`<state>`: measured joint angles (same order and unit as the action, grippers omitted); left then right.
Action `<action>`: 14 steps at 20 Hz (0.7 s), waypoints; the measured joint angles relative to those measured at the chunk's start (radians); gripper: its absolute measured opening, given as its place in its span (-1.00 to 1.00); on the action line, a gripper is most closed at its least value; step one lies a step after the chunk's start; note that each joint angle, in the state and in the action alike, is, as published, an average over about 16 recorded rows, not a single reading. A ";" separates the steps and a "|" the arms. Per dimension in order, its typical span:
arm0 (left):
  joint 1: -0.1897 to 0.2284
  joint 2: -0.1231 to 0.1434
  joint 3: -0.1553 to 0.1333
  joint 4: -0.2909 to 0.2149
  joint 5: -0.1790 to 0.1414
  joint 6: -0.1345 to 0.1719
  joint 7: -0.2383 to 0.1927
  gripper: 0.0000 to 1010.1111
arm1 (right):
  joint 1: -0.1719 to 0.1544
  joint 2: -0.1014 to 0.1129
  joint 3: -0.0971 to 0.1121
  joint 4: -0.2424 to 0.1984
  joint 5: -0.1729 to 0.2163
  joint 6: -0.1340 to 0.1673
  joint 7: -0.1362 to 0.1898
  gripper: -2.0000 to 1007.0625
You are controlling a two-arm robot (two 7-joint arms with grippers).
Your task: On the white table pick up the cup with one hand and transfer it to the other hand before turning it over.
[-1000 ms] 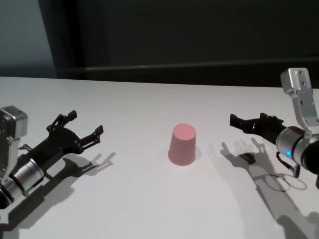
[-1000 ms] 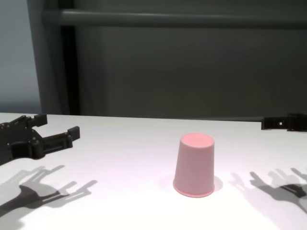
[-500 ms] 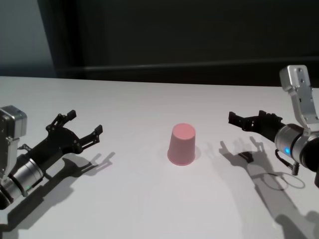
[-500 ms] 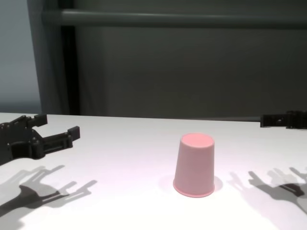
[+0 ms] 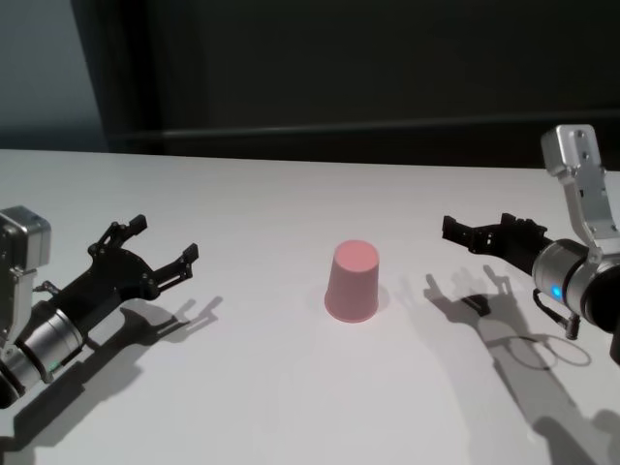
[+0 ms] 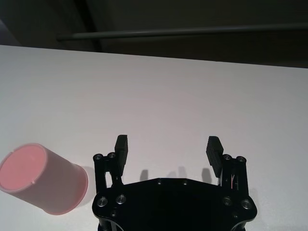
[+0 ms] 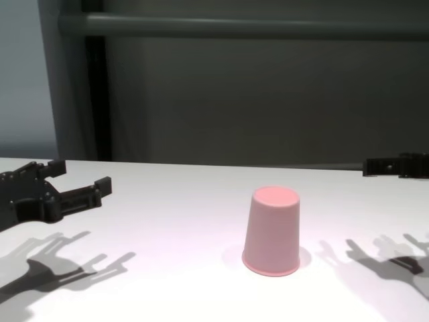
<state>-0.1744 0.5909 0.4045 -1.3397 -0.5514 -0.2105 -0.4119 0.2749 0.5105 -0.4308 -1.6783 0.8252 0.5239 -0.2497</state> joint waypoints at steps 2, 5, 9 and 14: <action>0.000 0.000 0.000 0.000 0.000 0.000 0.000 0.98 | 0.000 0.000 0.000 0.000 0.000 0.000 0.000 0.99; 0.000 0.000 0.000 0.000 0.000 0.000 0.000 0.98 | 0.001 0.000 -0.001 0.000 0.000 0.000 0.000 0.99; 0.000 0.000 0.000 0.000 0.000 0.000 0.000 0.98 | 0.001 0.000 -0.001 -0.001 0.001 0.001 0.000 0.99; 0.000 0.000 0.000 0.000 0.000 0.000 0.000 0.98 | 0.002 0.000 -0.001 -0.001 0.001 0.001 0.000 0.99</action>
<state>-0.1744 0.5909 0.4045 -1.3397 -0.5514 -0.2105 -0.4119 0.2766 0.5105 -0.4321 -1.6793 0.8260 0.5247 -0.2498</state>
